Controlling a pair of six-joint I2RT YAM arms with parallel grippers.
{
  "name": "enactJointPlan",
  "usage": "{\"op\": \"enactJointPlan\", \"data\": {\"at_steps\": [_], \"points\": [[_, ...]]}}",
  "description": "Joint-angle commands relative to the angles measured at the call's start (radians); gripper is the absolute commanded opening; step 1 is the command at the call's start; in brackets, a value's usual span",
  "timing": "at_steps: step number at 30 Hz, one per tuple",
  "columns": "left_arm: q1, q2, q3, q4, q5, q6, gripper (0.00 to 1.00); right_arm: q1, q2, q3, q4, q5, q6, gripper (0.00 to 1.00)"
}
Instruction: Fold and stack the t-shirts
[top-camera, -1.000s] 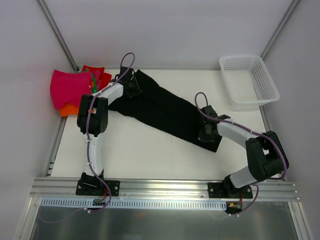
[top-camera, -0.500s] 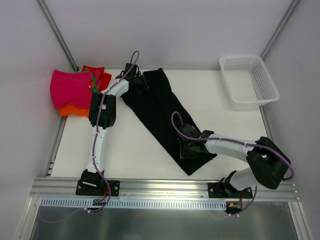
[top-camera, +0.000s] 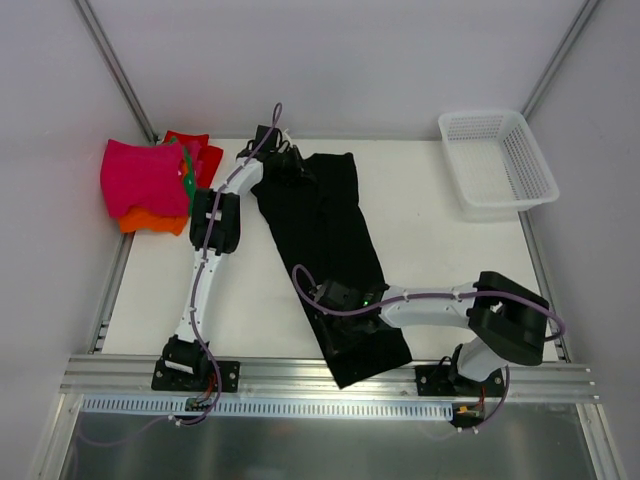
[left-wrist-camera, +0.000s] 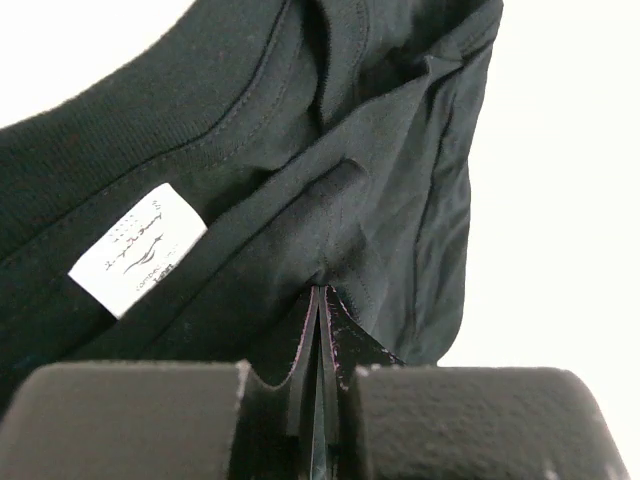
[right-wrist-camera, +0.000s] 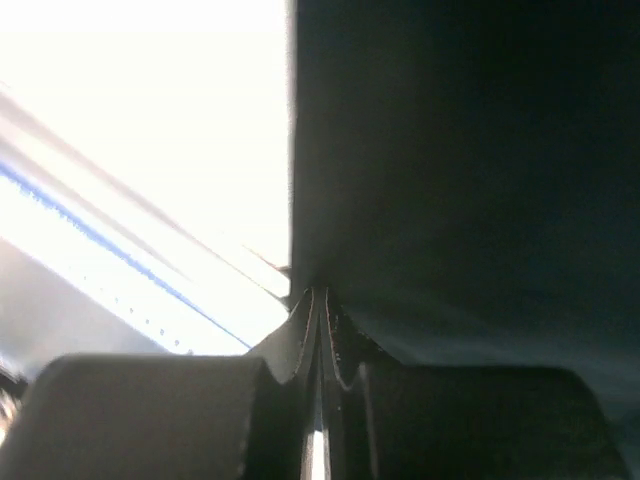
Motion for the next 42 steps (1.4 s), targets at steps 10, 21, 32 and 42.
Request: {"op": "enactJointPlan", "data": {"at_steps": [10, 21, 32, 42], "points": [[0.008, 0.038, 0.092, 0.011, 0.166, -0.033, 0.0, 0.053, 0.142, 0.187, 0.064, -0.152, -0.145, 0.0], [-0.023, -0.667, -0.469, 0.048, -0.261, 0.225, 0.0, 0.053, 0.121, 0.236, 0.05, -0.092, -0.232, 0.01], [-0.055, -0.941, -1.02, 0.251, -0.364, 0.168, 0.0, -0.102, 0.053, 0.288, -0.176, 0.329, -0.28, 0.0], [-0.08, -0.847, -1.094, 0.3, -0.358, 0.152, 0.0, -0.228, 0.046, 0.27, -0.327, 0.526, -0.172, 0.0]]}}
